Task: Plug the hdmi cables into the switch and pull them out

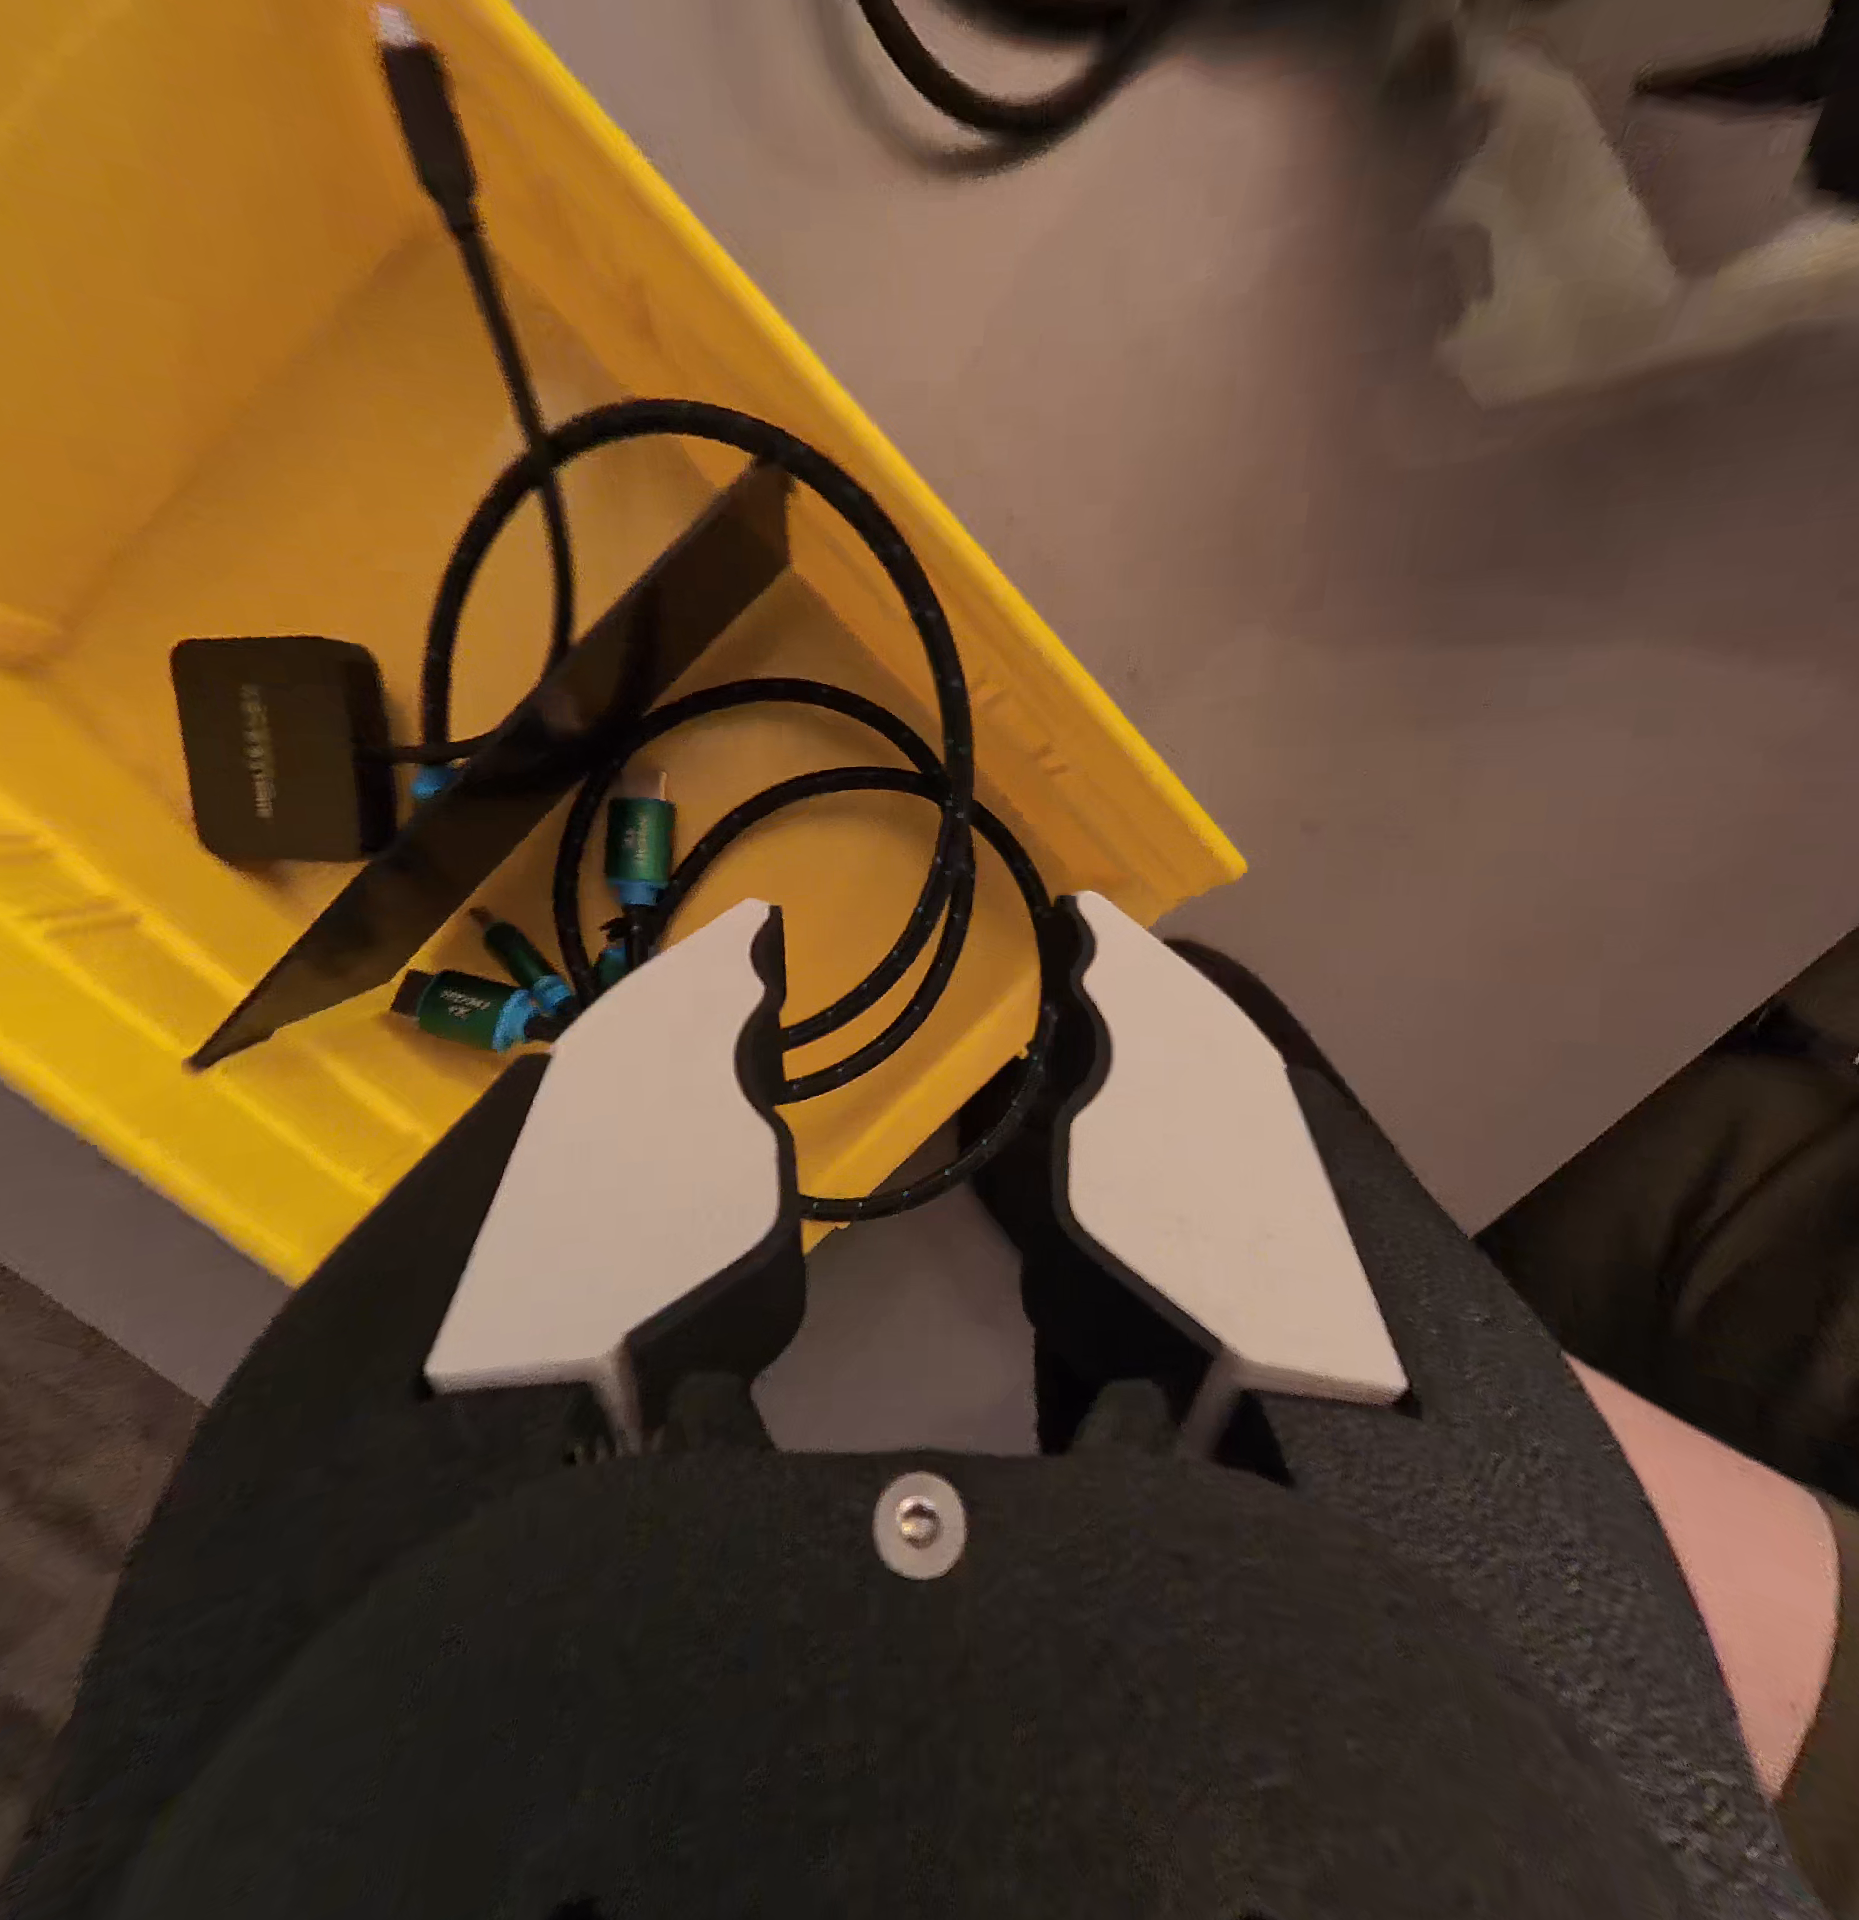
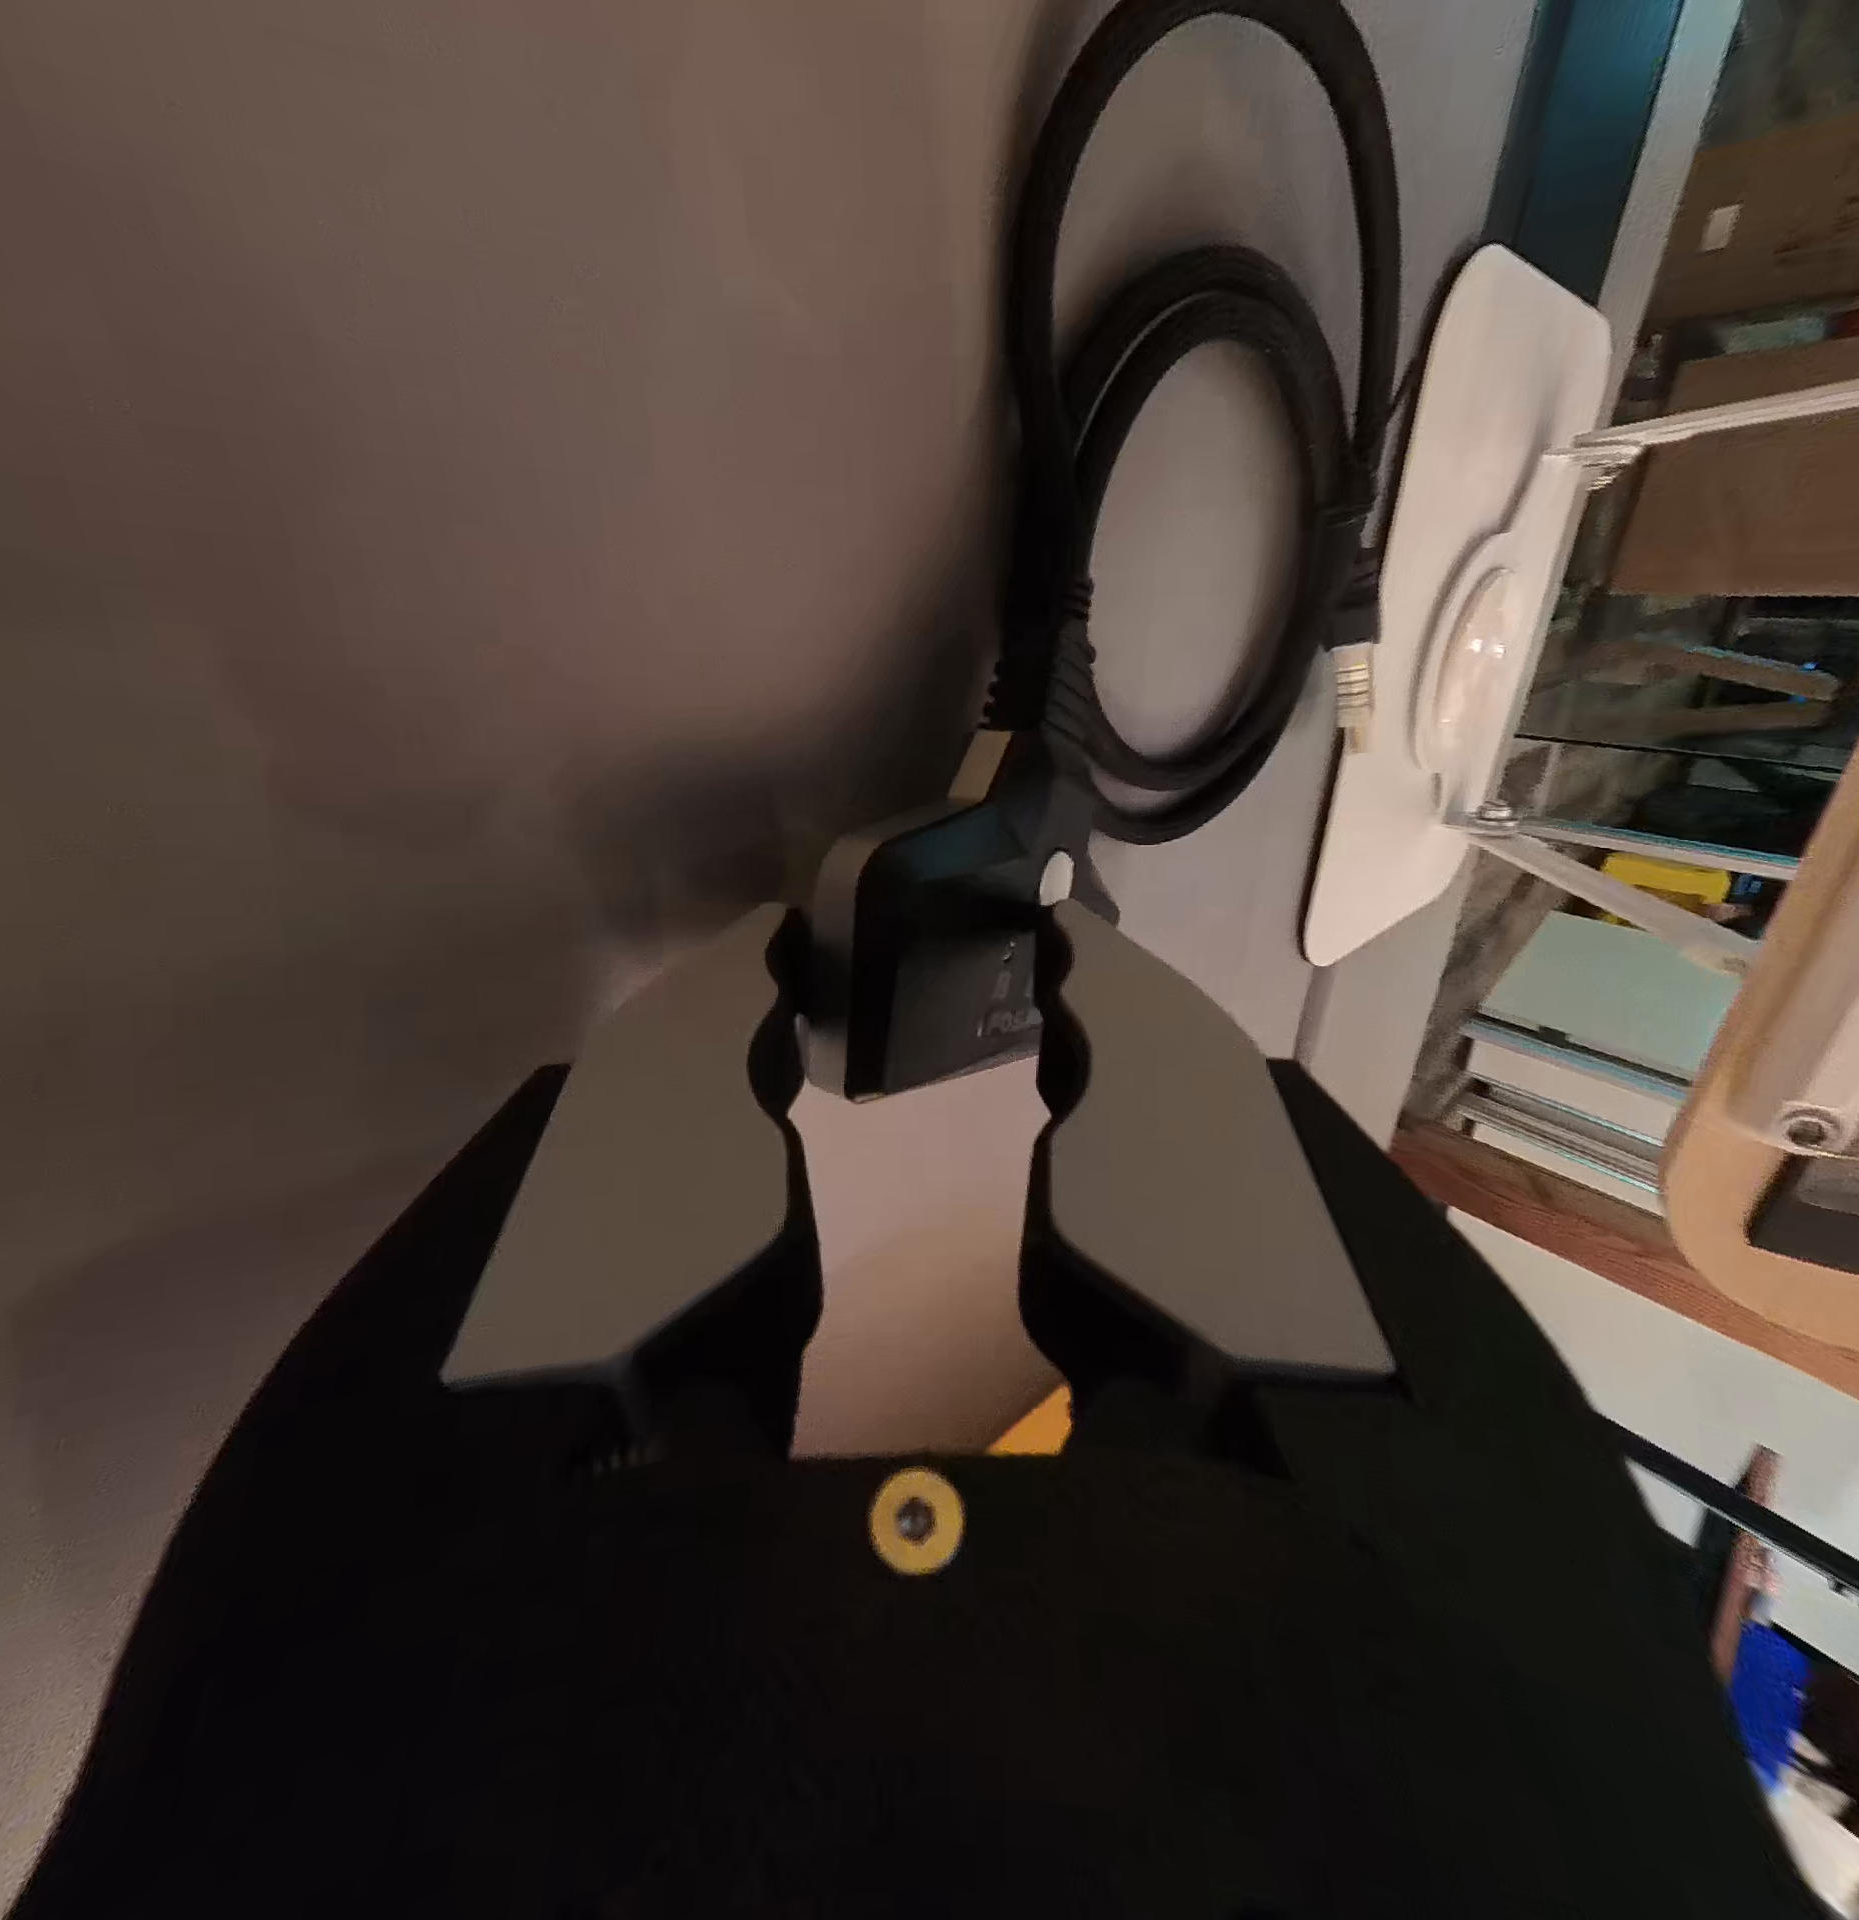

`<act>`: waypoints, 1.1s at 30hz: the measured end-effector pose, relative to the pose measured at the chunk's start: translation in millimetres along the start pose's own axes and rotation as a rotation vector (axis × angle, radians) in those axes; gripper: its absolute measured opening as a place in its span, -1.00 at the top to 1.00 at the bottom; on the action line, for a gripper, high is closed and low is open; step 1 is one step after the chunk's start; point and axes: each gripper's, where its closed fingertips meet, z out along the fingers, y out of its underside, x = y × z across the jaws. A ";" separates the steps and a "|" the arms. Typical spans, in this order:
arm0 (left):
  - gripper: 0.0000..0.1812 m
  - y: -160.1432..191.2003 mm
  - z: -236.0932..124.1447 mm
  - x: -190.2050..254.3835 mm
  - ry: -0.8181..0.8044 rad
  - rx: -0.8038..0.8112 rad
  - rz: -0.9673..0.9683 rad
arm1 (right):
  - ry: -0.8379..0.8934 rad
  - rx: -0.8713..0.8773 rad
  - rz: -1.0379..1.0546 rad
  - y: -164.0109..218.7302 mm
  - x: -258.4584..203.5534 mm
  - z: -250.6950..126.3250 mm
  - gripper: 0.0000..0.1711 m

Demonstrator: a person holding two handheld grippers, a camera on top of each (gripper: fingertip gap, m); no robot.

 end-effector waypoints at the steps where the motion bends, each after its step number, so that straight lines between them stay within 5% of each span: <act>1: 0.46 1.1 7.7 0.3 -0.005 -0.039 0.030 | -0.019 0.005 0.010 0.3 -1.7 -0.2 0.48; 14: 0.41 10.9 61.3 -5.2 0.045 -0.249 0.154 | -0.122 0.095 0.143 -0.9 2.4 -17.9 0.32; 20: 0.92 11.1 69.3 6.9 0.193 -0.264 0.151 | -0.204 0.141 0.151 4.6 0.9 -36.6 0.31; 26: 0.93 1.6 43.5 -9.2 0.094 -0.121 0.151 | -0.182 0.165 0.176 9.9 12.3 -43.8 0.31; 33: 0.96 -38.8 -26.7 -35.8 -0.099 0.309 0.100 | -0.157 0.144 0.187 19.8 19.8 -41.8 0.32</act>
